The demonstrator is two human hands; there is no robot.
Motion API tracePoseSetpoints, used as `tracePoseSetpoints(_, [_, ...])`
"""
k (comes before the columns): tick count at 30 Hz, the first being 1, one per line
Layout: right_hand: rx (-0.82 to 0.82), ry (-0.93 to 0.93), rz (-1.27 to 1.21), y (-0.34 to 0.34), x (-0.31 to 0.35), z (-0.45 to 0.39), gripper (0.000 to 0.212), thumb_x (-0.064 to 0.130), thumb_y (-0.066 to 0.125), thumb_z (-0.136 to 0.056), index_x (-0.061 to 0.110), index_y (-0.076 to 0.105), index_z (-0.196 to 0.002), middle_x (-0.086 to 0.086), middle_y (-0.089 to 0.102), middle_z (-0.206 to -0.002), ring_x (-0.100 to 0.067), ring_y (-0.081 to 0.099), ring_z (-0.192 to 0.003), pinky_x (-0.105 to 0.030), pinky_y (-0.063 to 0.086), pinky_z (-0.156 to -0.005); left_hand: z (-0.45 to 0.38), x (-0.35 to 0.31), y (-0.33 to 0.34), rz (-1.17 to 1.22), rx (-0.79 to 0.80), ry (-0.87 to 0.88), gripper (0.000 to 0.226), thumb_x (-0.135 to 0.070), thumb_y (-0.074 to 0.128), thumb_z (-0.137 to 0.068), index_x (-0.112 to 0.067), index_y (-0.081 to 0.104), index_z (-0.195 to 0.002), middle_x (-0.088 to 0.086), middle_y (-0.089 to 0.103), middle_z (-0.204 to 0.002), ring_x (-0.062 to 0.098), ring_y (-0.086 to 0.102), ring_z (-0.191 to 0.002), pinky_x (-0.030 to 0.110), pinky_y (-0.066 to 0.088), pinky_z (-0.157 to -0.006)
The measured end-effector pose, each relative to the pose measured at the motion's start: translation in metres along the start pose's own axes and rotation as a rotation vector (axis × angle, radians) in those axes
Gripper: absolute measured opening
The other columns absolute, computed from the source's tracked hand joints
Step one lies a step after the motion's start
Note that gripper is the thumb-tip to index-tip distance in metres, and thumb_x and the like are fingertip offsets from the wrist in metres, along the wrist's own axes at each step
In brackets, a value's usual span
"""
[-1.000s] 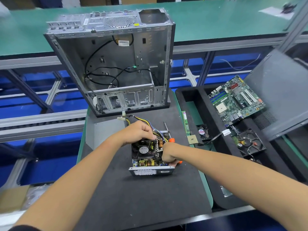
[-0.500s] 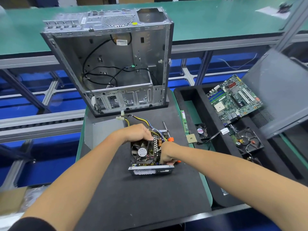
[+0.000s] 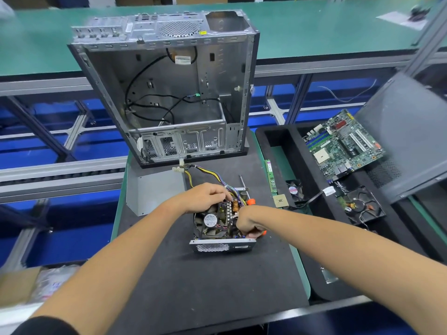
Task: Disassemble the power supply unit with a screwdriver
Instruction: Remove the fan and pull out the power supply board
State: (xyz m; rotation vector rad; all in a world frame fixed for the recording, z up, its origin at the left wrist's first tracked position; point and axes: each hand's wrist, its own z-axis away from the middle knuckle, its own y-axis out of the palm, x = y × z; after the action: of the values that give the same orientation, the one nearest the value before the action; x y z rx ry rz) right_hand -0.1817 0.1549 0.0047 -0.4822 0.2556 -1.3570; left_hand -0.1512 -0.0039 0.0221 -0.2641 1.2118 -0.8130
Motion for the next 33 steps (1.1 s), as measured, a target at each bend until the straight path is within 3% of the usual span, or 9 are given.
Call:
tracePoseSetpoints(3, [0.067, 0.046, -0.021, 0.0, 0.001, -0.004, 0.028, -0.001, 0.035, -0.099, -0.002, 0.041, -0.127, -0.016, 0.048, -0.085, -0.014, 0.043, -0.047, -0.015, 0.036, -0.031, 0.002, 0.0, -0.001, 0.003, 0.013, 0.028, 0.033, -0.034, 0.038, -0.101, -0.028, 0.071, -0.106, -0.018, 0.064, -0.113, -0.003, 0.054, -0.105, 0.0, 0.032, -0.082])
tracePoseSetpoints(5, [0.016, 0.002, 0.002, -0.002, 0.001, 0.001, 0.012, 0.003, 0.042, -0.097, 0.003, 0.054, -0.099, -0.012, 0.053, -0.081, -0.015, 0.045, -0.049, -0.015, 0.037, -0.028, 0.003, 0.003, 0.0, 0.025, 0.051, 0.033, 0.035, -0.039, 0.039, -0.1, -0.027, 0.072, -0.104, -0.017, 0.065, -0.113, 0.002, 0.056, -0.107, 0.01, 0.038, -0.09])
tracePoseSetpoints(8, [0.022, 0.071, 0.054, 0.003, 0.001, -0.008, 0.017, 0.009, 0.035, -0.099, 0.0, 0.039, -0.086, -0.012, 0.047, -0.076, -0.013, 0.045, -0.046, -0.016, 0.037, -0.033, 0.002, 0.006, 0.001, 0.027, 0.085, 0.053, 0.024, -0.041, 0.058, -0.091, -0.027, 0.071, -0.105, -0.012, 0.066, -0.109, 0.01, 0.059, -0.103, 0.03, 0.045, -0.091])
tracePoseSetpoints(12, [-0.02, 0.042, -0.104, 0.0, -0.004, -0.01, 0.021, 0.012, 0.05, -0.095, 0.01, 0.049, -0.074, -0.002, 0.054, -0.066, -0.009, 0.047, -0.047, -0.015, 0.039, -0.036, 0.0, 0.006, 0.001, -0.031, 0.087, 0.096, 0.026, -0.041, 0.072, -0.081, -0.03, 0.071, -0.105, -0.029, 0.063, -0.094, -0.015, 0.054, -0.089, 0.003, 0.037, -0.076])
tracePoseSetpoints(15, [0.05, 0.09, -0.041, -0.001, -0.001, -0.004, 0.008, 0.013, 0.049, -0.098, 0.01, 0.046, -0.091, -0.006, 0.052, -0.067, -0.008, 0.045, -0.032, -0.016, 0.037, -0.031, 0.0, 0.004, 0.002, -0.077, 0.053, 0.103, 0.028, -0.042, 0.074, -0.078, -0.031, 0.072, -0.104, -0.032, 0.061, -0.089, -0.018, 0.053, -0.084, 0.001, 0.036, -0.07])
tracePoseSetpoints(21, [0.063, 0.163, -0.066, -0.001, 0.007, -0.006, 0.021, 0.018, 0.044, -0.101, 0.008, 0.043, -0.083, -0.003, 0.052, -0.049, -0.008, 0.039, -0.024, -0.016, 0.034, -0.042, 0.0, -0.003, 0.007, -0.364, -0.01, 0.16, 0.024, -0.047, 0.069, -0.078, -0.029, 0.067, -0.094, -0.019, 0.063, -0.09, 0.007, 0.055, -0.087, 0.027, 0.045, -0.075])
tracePoseSetpoints(25, [0.004, 0.093, -0.024, 0.004, 0.006, -0.003, 0.027, 0.018, 0.047, -0.099, 0.013, 0.043, -0.073, -0.001, 0.051, -0.045, -0.01, 0.044, -0.031, -0.015, 0.033, -0.03, -0.006, -0.015, 0.019, -0.556, -0.048, 0.191, 0.017, -0.041, 0.062, -0.077, -0.029, 0.049, -0.079, -0.013, 0.057, -0.078, 0.013, 0.049, -0.077, 0.024, 0.029, -0.052])
tracePoseSetpoints(28, [-0.076, 0.032, 0.033, 0.007, 0.003, -0.004, 0.031, 0.022, 0.051, -0.098, 0.016, 0.041, -0.069, -0.004, 0.05, -0.062, -0.015, 0.047, -0.05, -0.018, 0.036, -0.034, -0.01, -0.019, 0.021, -0.544, -0.033, 0.126, 0.012, -0.036, 0.06, -0.079, -0.027, 0.052, -0.081, -0.01, 0.06, -0.081, 0.016, 0.054, -0.082, 0.026, 0.028, -0.053])
tracePoseSetpoints(33, [-0.196, -0.063, 0.115, 0.008, -0.001, -0.004, 0.033, 0.025, 0.058, -0.093, 0.018, 0.048, -0.063, 0.001, 0.052, -0.06, -0.011, 0.049, -0.044, -0.021, 0.04, -0.043, -0.012, -0.024, 0.02, -0.485, -0.011, 0.058, 0.02, -0.033, 0.061, -0.081, -0.035, 0.067, -0.101, -0.017, 0.066, -0.097, 0.007, 0.054, -0.086, 0.021, 0.031, -0.057])
